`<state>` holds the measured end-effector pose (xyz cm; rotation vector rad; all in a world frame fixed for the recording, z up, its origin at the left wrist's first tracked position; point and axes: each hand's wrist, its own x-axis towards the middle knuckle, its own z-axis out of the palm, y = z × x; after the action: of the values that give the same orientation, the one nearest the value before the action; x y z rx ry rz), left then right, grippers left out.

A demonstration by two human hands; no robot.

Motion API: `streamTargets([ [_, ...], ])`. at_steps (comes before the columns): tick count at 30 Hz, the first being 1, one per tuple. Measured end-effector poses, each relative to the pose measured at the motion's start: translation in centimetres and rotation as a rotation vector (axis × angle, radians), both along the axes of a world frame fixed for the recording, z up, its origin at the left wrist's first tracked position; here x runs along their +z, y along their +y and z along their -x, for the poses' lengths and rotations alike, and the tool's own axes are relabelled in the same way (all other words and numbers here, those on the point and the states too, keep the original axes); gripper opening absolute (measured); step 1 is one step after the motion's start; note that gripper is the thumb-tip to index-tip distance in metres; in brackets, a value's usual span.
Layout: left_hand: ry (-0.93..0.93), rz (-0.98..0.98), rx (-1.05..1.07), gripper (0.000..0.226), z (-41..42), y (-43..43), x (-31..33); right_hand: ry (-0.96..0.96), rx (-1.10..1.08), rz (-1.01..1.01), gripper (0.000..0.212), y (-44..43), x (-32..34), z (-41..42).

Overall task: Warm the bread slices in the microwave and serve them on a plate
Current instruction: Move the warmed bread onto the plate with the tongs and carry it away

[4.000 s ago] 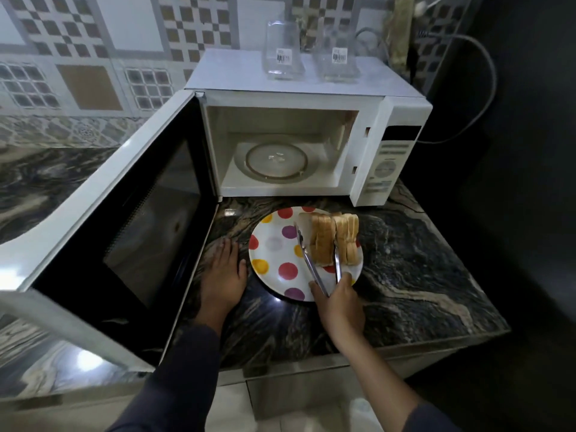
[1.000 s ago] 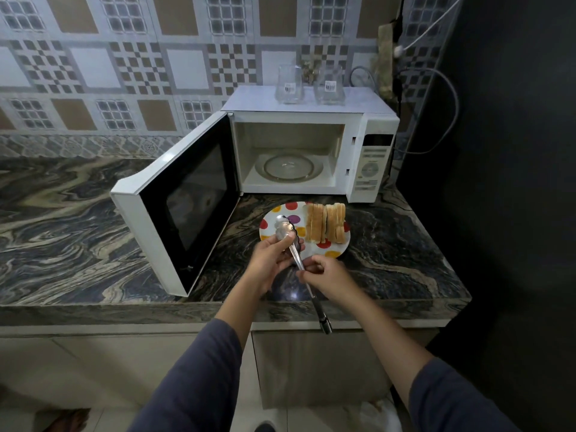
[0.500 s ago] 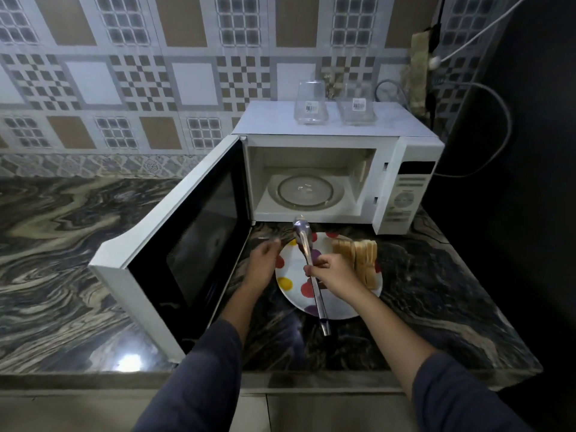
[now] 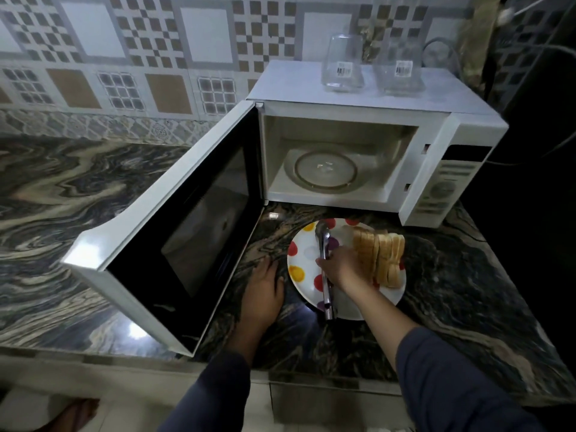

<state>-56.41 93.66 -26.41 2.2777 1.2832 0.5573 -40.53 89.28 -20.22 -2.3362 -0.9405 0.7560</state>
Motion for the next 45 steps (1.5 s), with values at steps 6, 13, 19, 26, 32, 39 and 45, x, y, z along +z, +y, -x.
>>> streamTargets([
  [6, 0.007, -0.061, 0.014, 0.048, -0.1, -0.1, -0.3, -0.153, 0.078, -0.052, 0.039, 0.6, -0.2, 0.1],
  [13, 0.016, -0.059, 0.016, 0.047, -0.1, 0.0, -0.4, -0.301, 0.127, -0.009, 0.038, 0.5, 0.1, 0.7],
  [19, 0.002, -0.015, 0.128, 0.034, -1.1, 0.9, 0.3, -0.412, 0.07, -0.11, 0.03, 0.4, 3.3, -0.2],
  [26, -0.23, 0.171, 0.2, 0.019, -3.9, 3.3, 1.9, -0.381, -0.191, -0.472, 0.013, -1.7, 7.7, -6.5],
  [32, -0.311, 0.364, 0.191, 0.022, -5.6, 3.3, 2.2, -0.284, -0.49, -0.392, 0.015, -5.5, 4.1, -10.9],
  [39, -0.176, 0.436, 0.196, 0.028, -6.1, 3.5, 2.5, 0.072, -0.465, -0.067, 0.023, -8.0, -2.0, -10.9],
  [45, -0.256, 0.491, 0.178, 0.031, -5.8, 3.4, 2.6, 0.065, -0.41, -0.123, 0.018, -8.5, -2.8, -10.4],
])
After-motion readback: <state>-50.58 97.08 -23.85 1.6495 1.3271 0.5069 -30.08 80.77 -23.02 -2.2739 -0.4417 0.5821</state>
